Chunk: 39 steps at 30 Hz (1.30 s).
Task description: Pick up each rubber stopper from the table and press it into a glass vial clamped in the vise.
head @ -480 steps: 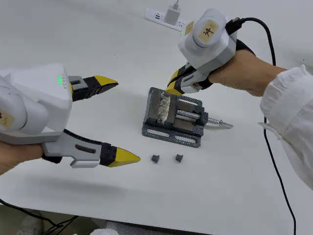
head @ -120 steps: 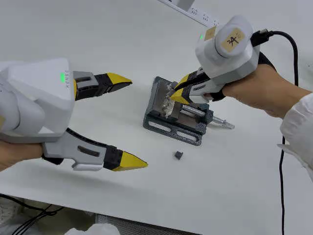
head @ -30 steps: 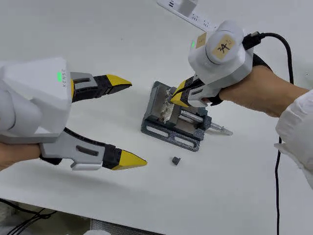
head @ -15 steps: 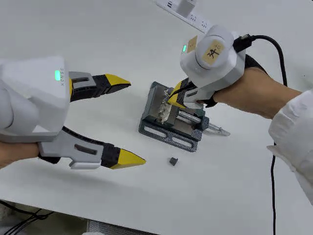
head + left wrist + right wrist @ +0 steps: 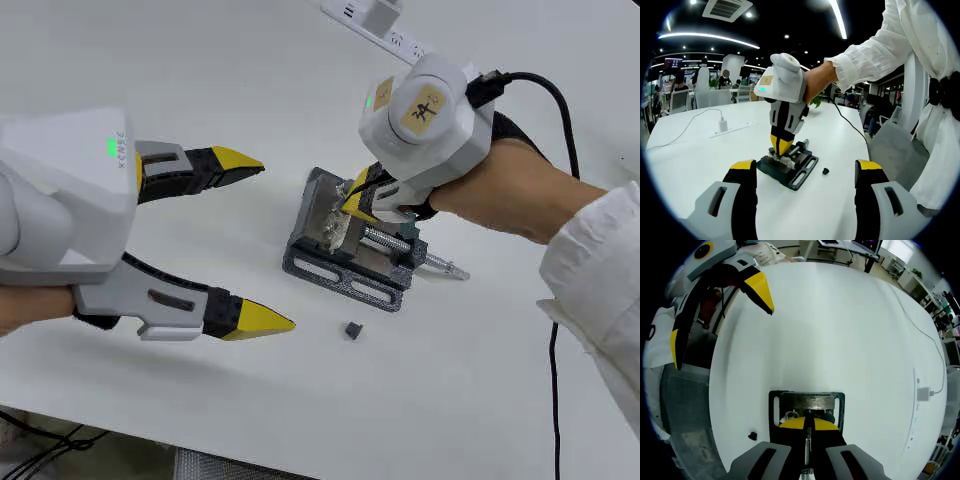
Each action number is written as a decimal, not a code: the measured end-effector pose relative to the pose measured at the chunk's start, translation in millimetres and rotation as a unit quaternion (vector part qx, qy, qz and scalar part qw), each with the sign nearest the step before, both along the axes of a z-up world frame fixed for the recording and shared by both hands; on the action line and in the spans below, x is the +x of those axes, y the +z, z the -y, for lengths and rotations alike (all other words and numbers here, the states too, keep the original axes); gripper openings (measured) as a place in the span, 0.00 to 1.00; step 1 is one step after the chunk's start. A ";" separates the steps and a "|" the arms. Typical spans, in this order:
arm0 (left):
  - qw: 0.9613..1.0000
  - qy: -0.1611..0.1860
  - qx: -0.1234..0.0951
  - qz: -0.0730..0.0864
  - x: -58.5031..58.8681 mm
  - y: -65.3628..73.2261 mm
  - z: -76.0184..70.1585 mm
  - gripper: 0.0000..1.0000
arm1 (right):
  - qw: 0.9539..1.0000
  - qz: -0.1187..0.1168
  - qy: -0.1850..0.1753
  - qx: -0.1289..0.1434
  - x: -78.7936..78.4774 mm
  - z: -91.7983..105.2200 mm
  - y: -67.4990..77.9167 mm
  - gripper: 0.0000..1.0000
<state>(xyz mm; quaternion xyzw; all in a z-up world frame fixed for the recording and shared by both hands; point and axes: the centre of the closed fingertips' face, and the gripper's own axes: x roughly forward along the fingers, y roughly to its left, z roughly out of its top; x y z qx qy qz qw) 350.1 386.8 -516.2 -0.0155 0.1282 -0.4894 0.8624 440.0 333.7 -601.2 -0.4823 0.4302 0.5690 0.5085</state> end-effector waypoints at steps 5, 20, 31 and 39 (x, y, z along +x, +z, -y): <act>1.000 -0.002 0.000 0.004 -0.9 3.5 3.1 0.79 | 1.000 0.010 0.004 -0.008 -2.2 -2.0 0.4 0.00; 1.000 -0.001 0.019 0.007 -16.1 15.8 2.1 0.78 | 0.999 -0.002 -0.025 0.022 -0.9 -1.6 4.8 0.00; 1.000 0.000 0.023 0.006 -18.3 16.5 1.7 0.78 | 0.998 -0.008 -0.041 0.052 -1.7 -0.7 5.3 0.00; 1.000 -0.001 0.027 0.007 -18.6 16.7 1.9 0.78 | 0.996 -0.009 -0.051 0.067 -3.1 -0.4 6.5 0.00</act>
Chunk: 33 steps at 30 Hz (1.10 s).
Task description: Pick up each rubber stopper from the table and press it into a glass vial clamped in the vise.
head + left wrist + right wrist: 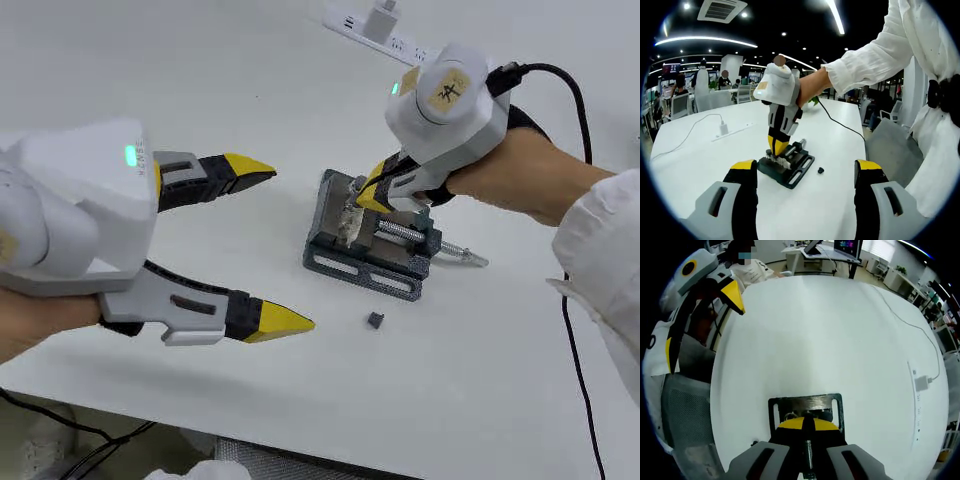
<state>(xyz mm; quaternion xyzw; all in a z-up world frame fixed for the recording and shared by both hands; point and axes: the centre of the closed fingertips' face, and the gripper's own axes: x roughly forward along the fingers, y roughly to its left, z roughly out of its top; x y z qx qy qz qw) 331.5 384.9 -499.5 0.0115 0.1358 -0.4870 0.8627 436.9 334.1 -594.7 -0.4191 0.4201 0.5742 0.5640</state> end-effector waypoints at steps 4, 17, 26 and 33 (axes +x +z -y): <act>1.000 -0.002 0.001 0.000 -0.5 0.7 1.2 0.78 | 1.000 -0.002 -0.004 0.006 1.3 -0.3 0.4 0.00; 1.000 -0.003 0.009 0.000 0.7 3.0 1.6 0.78 | 0.999 -0.002 -0.028 0.037 -2.9 2.6 13.3 0.04; 1.000 -0.008 0.018 0.002 1.6 5.8 2.8 0.78 | 0.997 0.004 -0.039 0.066 -3.4 4.7 21.2 0.13; 0.999 -0.016 0.031 0.005 1.5 7.4 4.8 0.78 | 0.993 0.013 -0.058 0.103 -5.1 9.7 39.3 0.20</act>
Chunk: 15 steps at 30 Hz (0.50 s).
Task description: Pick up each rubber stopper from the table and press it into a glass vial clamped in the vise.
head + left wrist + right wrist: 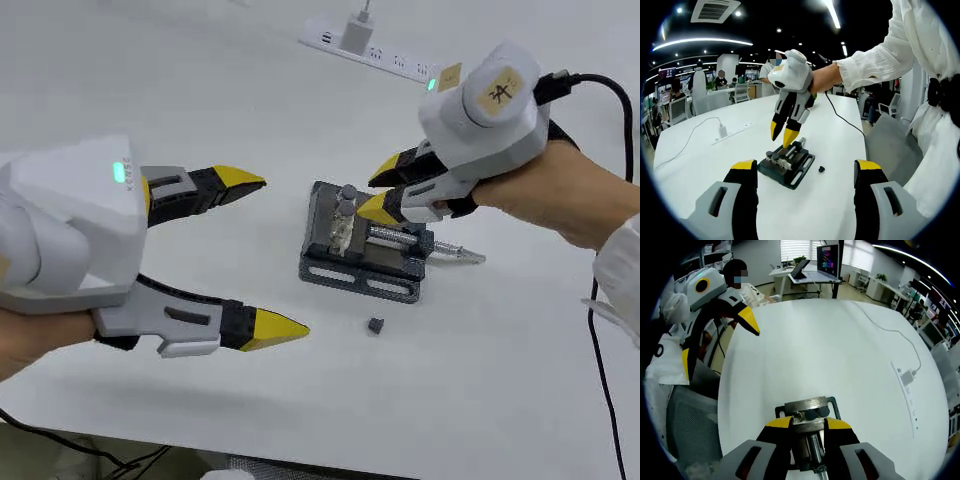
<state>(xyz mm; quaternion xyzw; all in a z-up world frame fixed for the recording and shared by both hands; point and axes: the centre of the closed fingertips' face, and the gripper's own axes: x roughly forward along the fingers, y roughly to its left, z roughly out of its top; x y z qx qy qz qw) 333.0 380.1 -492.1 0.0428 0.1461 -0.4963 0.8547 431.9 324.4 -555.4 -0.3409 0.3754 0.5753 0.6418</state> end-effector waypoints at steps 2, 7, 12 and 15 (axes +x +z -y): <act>1.000 -0.002 0.003 0.001 -0.1 0.7 0.9 0.77 | 1.000 0.002 -0.005 0.008 -1.8 3.4 1.5 0.22; 1.000 -0.011 0.013 0.002 -1.0 1.0 4.0 0.77 | 0.999 0.006 -0.017 0.032 -10.2 12.5 10.1 0.29; 0.999 -0.021 0.026 0.004 -2.7 0.3 8.1 0.77 | 0.998 0.011 -0.033 0.057 -17.8 22.2 17.9 0.34; 0.999 -0.027 0.033 0.004 -3.3 -0.4 10.7 0.76 | 0.997 0.010 -0.040 0.070 -21.7 27.2 20.5 0.37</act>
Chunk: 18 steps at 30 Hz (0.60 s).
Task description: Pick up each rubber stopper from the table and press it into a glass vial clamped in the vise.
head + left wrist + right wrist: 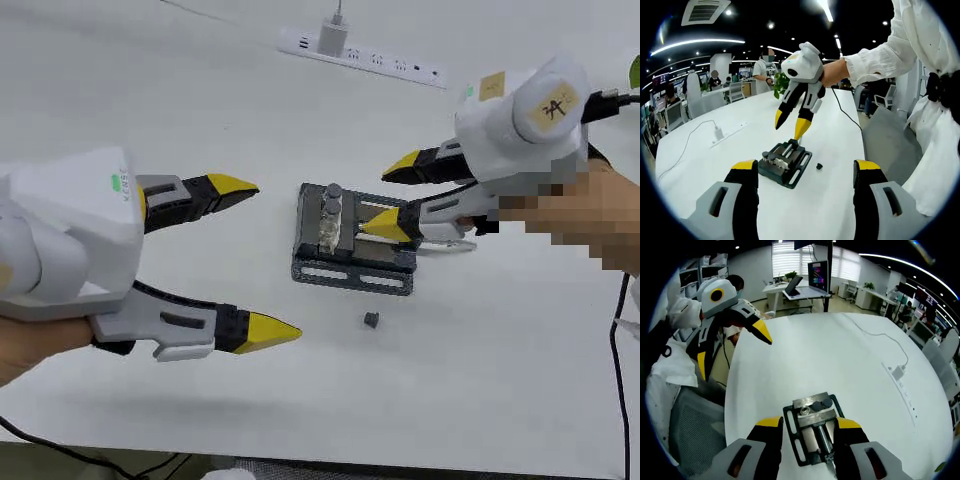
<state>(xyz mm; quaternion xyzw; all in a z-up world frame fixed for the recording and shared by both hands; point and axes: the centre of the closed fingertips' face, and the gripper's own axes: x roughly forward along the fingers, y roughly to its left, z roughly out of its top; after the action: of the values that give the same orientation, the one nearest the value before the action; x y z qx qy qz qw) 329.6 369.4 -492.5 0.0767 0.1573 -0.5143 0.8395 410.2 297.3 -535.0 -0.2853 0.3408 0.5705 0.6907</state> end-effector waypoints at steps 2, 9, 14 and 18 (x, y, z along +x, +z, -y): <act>1.000 -0.004 0.007 0.000 -0.1 -0.8 1.7 0.75 | 1.000 0.000 -0.005 0.010 -4.1 2.9 2.0 0.40; 0.999 -0.021 0.039 0.005 0.2 -8.0 6.6 0.74 | 0.999 -0.002 -0.025 0.041 -10.0 17.5 4.4 0.47; 0.998 -0.031 0.061 0.007 1.3 -13.2 12.2 0.69 | 0.998 -0.001 -0.032 0.059 -18.9 27.9 5.6 0.50; 0.996 -0.042 0.072 0.010 2.6 -15.4 18.3 0.66 | 0.996 -0.005 -0.039 0.079 -27.6 35.6 5.5 0.52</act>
<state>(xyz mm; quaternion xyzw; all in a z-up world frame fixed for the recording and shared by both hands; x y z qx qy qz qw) 332.2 351.1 -508.0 0.1487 0.1828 -0.5358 0.8108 382.6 261.7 -529.5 -0.2140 0.3090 0.5692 0.7312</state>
